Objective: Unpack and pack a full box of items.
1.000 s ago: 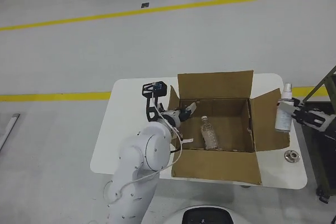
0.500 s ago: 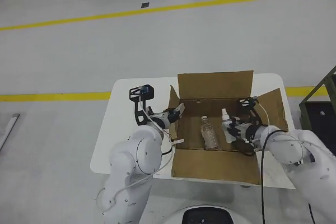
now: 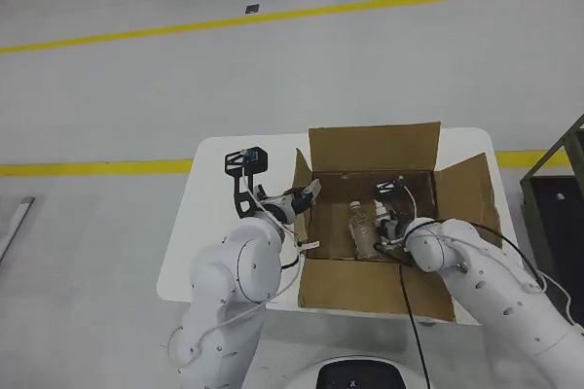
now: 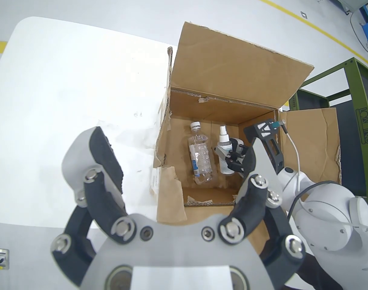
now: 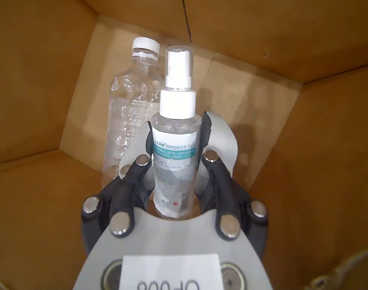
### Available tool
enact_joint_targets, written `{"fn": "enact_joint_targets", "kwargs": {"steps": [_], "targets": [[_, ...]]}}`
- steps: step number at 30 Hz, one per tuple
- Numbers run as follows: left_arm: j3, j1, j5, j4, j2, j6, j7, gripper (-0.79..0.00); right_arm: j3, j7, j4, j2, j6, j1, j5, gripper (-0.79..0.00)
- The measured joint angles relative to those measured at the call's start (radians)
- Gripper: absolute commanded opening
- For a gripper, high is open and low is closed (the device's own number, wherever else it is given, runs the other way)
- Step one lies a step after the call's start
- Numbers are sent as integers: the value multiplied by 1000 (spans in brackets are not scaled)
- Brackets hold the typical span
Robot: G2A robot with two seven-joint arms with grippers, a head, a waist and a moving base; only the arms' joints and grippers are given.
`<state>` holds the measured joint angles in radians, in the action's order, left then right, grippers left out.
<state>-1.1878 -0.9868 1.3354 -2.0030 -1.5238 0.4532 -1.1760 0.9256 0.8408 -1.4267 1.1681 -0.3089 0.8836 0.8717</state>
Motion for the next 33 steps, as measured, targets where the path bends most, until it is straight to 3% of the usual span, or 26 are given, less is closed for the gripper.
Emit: {"fn": "enact_joint_targets", "kwargs": {"steps": [20, 21, 22, 24, 25, 28, 33], "targets": [[0, 0, 0, 0, 0, 0, 0, 0, -107, 41, 229, 91, 69, -140, -174, -785], [0, 0, 0, 0, 0, 0, 0, 0, -104, 36, 236, 94, 77, -142, -188, -733], [0, 0, 0, 0, 0, 0, 0, 0, -102, 32, 239, 96, 84, -142, -197, -554], [0, 0, 0, 0, 0, 0, 0, 0, -100, 30, 243, 98, 101, -141, -210, -542], [0, 0, 0, 0, 0, 0, 0, 0, -98, 30, 243, 99, 110, -140, -217, -477], [0, 0, 0, 0, 0, 0, 0, 0, -90, 24, 243, 100, 132, -135, -225, -413], [0, 0, 0, 0, 0, 0, 0, 0, -63, 23, 221, 93, 150, -118, -219, -403]]}}
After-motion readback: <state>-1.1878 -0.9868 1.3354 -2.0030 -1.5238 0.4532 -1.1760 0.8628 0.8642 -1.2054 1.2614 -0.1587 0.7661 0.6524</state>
